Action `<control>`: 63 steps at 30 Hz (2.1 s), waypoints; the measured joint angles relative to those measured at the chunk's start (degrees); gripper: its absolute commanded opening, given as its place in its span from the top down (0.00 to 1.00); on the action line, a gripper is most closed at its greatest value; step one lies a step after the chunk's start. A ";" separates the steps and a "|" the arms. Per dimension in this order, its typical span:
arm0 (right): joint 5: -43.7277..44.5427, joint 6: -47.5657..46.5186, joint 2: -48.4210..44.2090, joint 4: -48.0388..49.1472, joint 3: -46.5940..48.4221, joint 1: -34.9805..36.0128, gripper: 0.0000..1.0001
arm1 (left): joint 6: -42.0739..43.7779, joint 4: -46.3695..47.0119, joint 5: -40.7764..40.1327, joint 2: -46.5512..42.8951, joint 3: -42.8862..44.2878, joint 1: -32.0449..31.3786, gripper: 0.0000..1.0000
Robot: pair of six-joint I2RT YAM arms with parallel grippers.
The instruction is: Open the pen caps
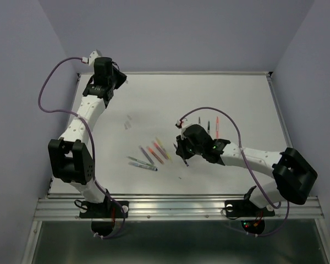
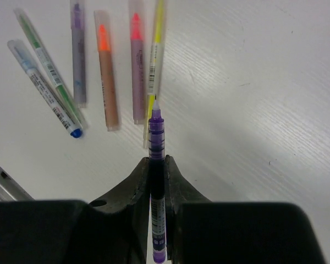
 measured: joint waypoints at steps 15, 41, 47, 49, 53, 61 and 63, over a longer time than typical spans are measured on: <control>11.23 2.97 12.68 -1.97 11.82 -16.76 0.94 | 1.92 -7.26 -5.81 -2.54 -24.17 0.11 1.00; 11.67 -1.57 24.48 -4.55 20.98 -19.61 0.16 | 1.44 -7.85 -9.29 9.62 -21.57 0.11 0.63; 8.76 -3.34 18.14 -5.05 19.54 -18.86 0.04 | 1.42 -8.11 -9.09 9.35 -21.57 0.11 0.51; 7.85 -4.26 15.39 -5.07 19.08 -17.86 0.00 | 1.42 -8.57 -9.03 8.72 -21.57 0.11 0.46; 7.32 -5.60 12.87 -5.01 18.97 -14.38 0.00 | 1.49 -9.25 -8.68 5.95 -21.57 0.11 0.25; 7.39 -8.59 14.60 -5.40 18.91 -5.60 0.00 | 1.97 -9.79 -7.32 -6.43 -21.59 0.11 0.01; 7.65 -9.18 16.98 -5.75 19.45 -3.89 0.00 | 1.95 -9.79 -7.15 -9.70 -21.59 0.11 0.01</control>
